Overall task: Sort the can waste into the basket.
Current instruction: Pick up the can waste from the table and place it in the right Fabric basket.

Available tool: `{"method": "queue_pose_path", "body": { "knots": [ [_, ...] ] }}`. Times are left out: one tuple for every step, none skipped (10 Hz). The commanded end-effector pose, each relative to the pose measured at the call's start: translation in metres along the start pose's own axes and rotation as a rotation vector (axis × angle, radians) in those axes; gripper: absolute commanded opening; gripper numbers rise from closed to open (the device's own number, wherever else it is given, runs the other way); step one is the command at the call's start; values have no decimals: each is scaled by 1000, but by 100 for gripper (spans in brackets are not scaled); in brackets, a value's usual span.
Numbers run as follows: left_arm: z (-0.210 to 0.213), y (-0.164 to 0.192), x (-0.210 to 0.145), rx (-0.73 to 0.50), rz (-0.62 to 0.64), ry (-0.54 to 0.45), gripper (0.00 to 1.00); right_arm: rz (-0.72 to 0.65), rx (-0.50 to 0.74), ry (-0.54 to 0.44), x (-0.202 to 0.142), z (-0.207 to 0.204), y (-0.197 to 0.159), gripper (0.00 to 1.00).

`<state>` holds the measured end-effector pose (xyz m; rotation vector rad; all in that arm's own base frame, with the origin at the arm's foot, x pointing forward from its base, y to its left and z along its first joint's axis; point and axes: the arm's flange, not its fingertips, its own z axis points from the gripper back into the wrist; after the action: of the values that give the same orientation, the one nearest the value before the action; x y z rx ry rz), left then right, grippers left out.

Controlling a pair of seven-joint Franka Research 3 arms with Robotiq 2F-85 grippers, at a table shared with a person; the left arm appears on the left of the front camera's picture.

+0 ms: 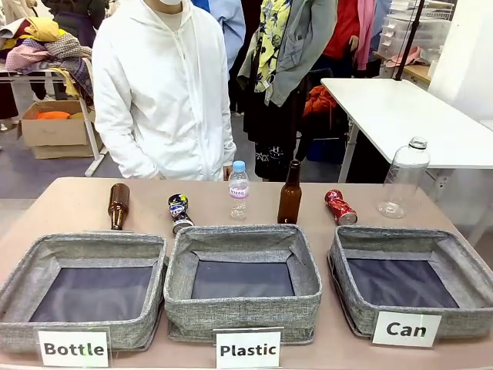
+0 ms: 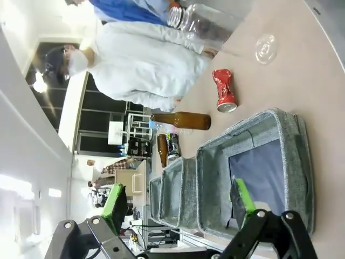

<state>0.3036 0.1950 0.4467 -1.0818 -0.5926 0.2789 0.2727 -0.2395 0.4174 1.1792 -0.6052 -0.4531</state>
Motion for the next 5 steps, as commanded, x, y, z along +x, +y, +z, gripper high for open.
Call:
{"method": "queue_pose_path", "body": {
  "knots": [
    [5,1,-1,-7,-35,10,100,27,14,-6,2,0,6,100],
    [5,1,-1,-7,-35,10,100,27,14,-6,2,0,6,100],
    [5,1,-1,-7,-35,10,100,27,14,-6,2,0,6,100],
    [5,1,-1,-7,-35,10,100,12,-10,12,0,-4,7,100],
    [5,1,-1,-7,-35,10,100,98,-116,25,-1,-21,28,100]
  ]
}}
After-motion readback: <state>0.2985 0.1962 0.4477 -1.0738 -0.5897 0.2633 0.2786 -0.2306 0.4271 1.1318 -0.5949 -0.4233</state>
